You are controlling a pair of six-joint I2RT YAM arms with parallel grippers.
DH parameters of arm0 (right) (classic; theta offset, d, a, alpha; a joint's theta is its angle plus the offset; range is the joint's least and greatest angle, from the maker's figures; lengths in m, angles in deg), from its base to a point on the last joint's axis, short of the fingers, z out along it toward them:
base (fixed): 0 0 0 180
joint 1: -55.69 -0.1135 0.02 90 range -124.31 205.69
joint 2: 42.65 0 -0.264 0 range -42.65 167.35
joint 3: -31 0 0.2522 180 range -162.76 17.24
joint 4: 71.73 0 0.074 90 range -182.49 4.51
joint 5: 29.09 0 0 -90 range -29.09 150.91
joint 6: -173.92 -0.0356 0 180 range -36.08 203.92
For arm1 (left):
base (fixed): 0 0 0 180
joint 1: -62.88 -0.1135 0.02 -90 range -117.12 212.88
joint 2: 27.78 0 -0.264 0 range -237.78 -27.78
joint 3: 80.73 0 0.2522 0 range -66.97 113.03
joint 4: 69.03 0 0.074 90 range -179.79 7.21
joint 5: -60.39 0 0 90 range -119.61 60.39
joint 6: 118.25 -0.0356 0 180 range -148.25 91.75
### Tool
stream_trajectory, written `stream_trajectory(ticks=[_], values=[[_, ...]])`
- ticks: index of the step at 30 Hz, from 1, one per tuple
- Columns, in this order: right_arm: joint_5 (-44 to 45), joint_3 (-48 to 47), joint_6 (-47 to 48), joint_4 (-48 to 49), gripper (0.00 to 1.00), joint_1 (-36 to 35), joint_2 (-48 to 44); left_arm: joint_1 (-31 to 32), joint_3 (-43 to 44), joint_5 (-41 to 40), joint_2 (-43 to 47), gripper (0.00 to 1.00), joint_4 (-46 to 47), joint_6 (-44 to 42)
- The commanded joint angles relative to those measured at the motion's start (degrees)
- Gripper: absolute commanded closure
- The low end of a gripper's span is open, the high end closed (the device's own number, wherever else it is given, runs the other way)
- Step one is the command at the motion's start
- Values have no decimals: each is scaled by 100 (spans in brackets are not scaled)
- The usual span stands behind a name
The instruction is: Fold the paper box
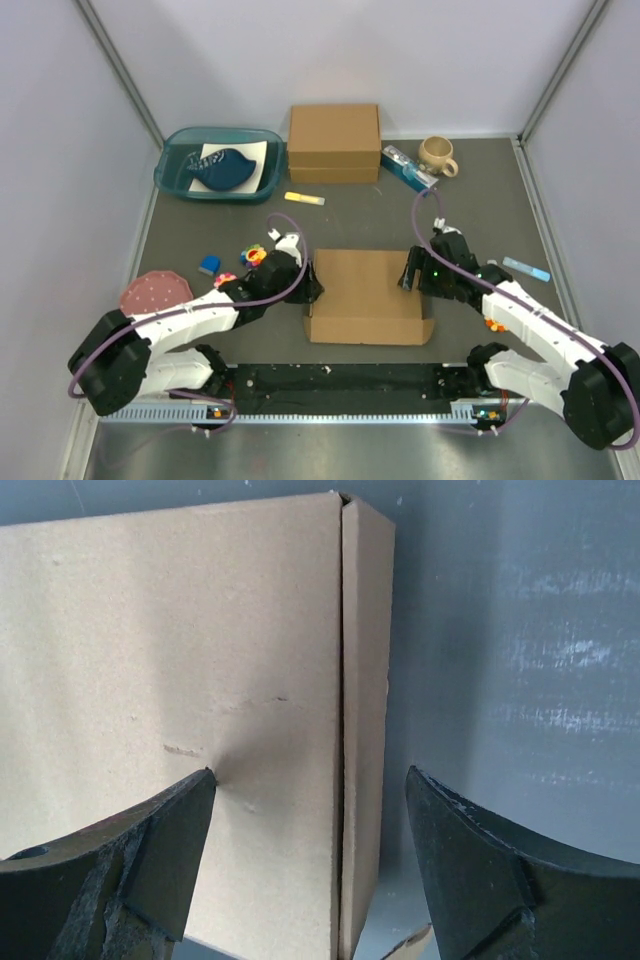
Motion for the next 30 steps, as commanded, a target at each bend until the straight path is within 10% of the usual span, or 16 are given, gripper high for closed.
stream_trajectory(ticks=[1,20,30], values=[[-258,289,-185,335,23,-3,-256,58,-524,169,-59,53,380,159],[-646,1046,-440,1926,44,-3,499,-240,-245,-1079,-559,55,-50,89],[-690,1441,-466,2558,57,-3,701,-285,-832,-211,-901,60,1266,369]])
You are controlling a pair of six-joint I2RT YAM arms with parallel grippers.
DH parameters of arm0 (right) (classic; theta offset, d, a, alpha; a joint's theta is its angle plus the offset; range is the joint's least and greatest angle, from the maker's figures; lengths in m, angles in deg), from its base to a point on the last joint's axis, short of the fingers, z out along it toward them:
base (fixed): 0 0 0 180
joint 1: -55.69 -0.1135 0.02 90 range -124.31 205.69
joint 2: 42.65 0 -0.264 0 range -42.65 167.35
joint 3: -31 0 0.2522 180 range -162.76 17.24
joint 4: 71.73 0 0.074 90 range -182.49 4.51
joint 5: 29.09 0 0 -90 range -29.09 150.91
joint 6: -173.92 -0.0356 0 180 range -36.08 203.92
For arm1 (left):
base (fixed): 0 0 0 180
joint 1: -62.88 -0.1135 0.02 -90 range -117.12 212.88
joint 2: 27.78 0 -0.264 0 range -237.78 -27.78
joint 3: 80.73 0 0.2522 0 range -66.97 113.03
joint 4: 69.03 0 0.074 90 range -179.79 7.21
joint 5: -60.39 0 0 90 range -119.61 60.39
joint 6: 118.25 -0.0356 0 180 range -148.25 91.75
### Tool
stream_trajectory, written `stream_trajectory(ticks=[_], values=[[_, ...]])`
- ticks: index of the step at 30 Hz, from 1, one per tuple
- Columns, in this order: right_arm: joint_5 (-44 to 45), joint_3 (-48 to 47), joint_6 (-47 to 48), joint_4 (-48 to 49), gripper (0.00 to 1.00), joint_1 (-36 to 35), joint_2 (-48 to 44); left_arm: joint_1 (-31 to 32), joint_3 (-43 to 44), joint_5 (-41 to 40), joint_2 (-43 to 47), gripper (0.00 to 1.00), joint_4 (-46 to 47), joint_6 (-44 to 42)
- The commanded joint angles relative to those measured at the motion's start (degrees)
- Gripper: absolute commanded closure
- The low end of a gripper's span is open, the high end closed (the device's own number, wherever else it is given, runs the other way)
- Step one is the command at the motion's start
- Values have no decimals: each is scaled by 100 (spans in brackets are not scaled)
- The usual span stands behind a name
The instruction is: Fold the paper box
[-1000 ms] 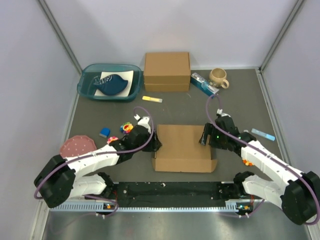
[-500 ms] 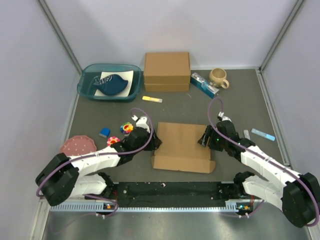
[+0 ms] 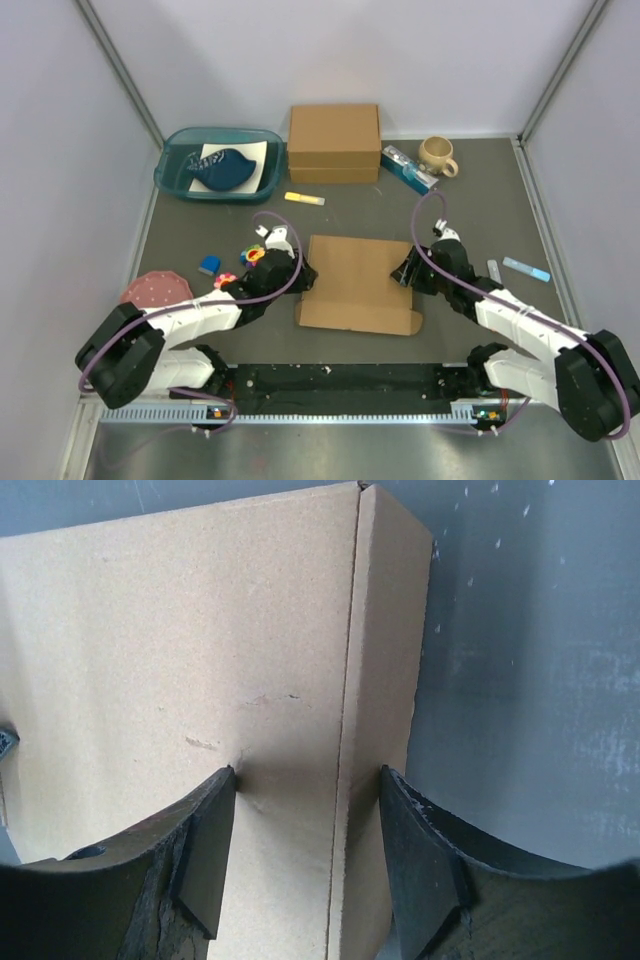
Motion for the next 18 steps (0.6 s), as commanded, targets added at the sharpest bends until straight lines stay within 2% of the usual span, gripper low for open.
stream_trajectory(ticks=[1,7,15,16,17,18], values=[[-316,462,21,220,57,-68,477,-22,-597,485,-626,60,392,110],[-246,525,-14,396,59,-112,662,-40,-1107,381,-620,60,852,137],[-193,68,-40,660,59,-182,1338,-207,-519,152,-715,59,387,-206],[-176,33,-58,643,59,-174,1304,-233,-493,160,-681,58,352,-197],[-150,32,-84,547,54,-182,1225,-251,-518,152,-602,56,308,-180],[-71,15,-102,485,50,-174,1103,-268,-536,91,-479,47,264,-145]])
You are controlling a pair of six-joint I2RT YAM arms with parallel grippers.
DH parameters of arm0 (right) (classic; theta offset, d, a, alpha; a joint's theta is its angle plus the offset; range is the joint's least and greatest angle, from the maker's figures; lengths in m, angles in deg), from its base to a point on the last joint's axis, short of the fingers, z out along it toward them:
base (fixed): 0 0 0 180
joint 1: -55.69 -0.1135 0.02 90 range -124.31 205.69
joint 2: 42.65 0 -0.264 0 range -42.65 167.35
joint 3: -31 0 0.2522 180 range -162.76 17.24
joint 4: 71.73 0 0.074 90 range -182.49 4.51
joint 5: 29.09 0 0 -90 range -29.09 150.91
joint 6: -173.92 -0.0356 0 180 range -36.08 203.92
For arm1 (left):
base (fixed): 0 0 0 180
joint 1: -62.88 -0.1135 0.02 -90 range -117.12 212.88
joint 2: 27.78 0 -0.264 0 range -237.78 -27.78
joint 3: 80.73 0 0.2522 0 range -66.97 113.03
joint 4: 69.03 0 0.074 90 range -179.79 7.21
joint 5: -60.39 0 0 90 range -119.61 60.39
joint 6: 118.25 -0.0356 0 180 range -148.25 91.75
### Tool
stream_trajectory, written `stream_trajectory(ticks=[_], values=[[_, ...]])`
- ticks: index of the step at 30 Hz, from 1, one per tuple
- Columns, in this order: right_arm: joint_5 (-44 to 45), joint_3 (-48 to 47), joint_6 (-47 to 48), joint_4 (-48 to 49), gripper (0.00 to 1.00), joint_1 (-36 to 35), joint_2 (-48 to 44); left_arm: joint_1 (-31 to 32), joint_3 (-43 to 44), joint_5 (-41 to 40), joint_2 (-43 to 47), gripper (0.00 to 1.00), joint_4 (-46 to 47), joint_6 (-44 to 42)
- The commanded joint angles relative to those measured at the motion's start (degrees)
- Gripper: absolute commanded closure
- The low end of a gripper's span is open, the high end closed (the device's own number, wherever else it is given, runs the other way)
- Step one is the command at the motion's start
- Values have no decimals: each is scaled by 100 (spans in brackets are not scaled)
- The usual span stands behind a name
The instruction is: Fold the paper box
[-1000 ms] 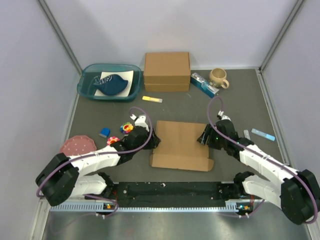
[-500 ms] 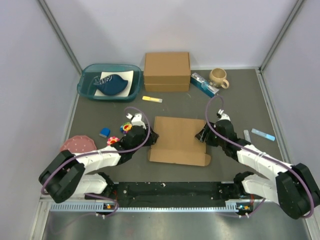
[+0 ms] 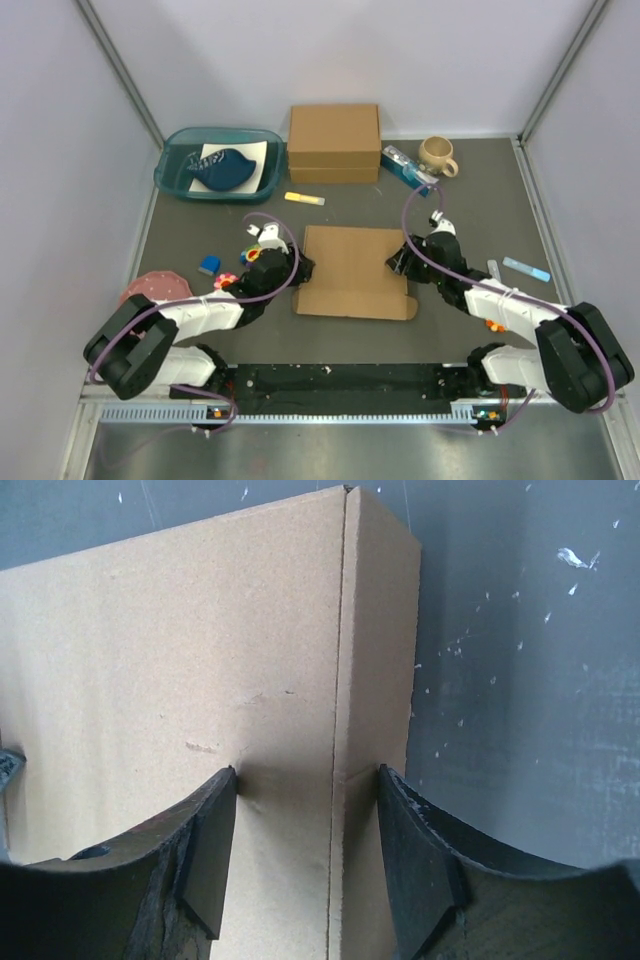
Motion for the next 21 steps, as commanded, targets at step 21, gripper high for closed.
stream_trajectory(ticks=[21], values=[[-587,538,-47,-1702,30,-275,-1499,-101,-839,1187,1077,30,-992,93]])
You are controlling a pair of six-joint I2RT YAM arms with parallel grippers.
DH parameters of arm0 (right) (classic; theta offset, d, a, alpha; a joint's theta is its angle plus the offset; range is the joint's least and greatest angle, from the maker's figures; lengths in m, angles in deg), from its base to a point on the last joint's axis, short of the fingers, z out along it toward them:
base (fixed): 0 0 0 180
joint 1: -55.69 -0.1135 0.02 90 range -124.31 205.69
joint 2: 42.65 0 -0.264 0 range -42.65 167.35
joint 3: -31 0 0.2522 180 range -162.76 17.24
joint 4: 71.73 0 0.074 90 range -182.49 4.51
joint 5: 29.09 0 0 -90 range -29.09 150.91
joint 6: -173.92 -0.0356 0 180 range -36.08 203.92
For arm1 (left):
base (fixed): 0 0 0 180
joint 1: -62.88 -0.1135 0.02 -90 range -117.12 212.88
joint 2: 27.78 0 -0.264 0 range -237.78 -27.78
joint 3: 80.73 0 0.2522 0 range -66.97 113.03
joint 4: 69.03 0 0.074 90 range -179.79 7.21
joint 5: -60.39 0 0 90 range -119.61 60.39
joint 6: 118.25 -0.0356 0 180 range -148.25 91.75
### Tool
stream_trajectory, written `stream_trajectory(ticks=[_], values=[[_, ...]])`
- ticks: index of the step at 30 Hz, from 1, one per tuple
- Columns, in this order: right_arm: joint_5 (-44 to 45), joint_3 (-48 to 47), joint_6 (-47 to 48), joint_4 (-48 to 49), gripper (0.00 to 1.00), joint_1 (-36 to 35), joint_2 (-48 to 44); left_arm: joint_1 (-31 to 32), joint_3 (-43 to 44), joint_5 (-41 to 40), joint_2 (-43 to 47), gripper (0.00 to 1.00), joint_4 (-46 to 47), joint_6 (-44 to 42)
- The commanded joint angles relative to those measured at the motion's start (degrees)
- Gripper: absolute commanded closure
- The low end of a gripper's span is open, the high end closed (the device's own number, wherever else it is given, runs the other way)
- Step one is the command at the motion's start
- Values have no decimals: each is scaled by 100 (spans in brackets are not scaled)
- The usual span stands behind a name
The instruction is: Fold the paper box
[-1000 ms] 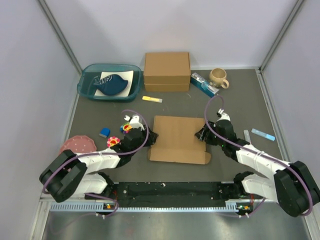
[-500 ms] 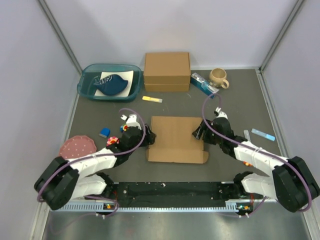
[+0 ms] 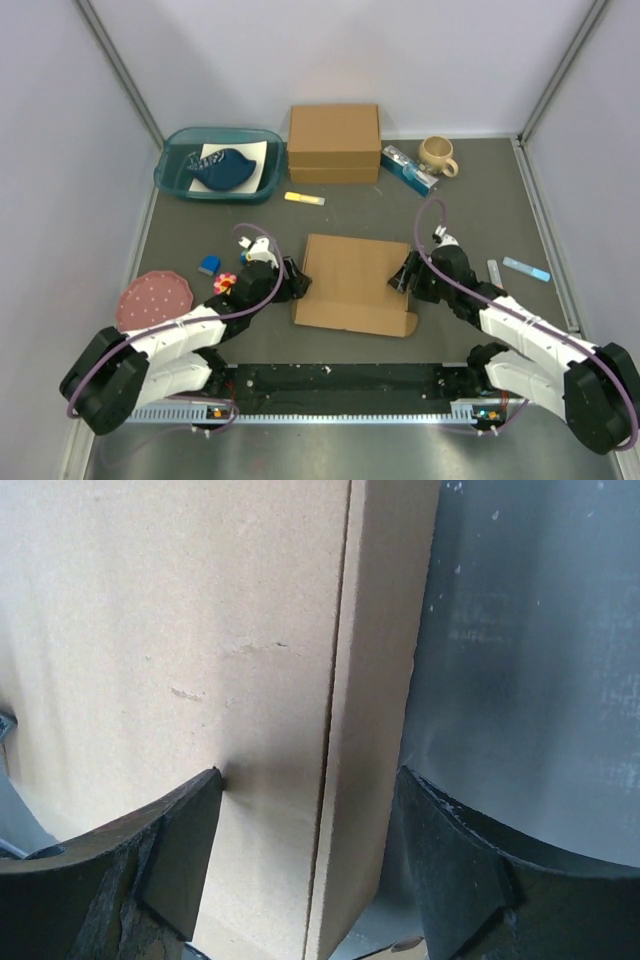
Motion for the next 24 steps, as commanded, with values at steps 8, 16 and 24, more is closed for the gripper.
stream_trajectory(ticks=[8,16,24], values=[[-324,655,-54,556,53,-161,224,17,-701,1013,-723,52,877,106],[-166,84,-116,1347,54,-460,1418,17,-825,899,-1039,59,1326,256],[-113,-382,-116,1489,54,-486,2140,0,-755,415,-1005,59,1081,116]])
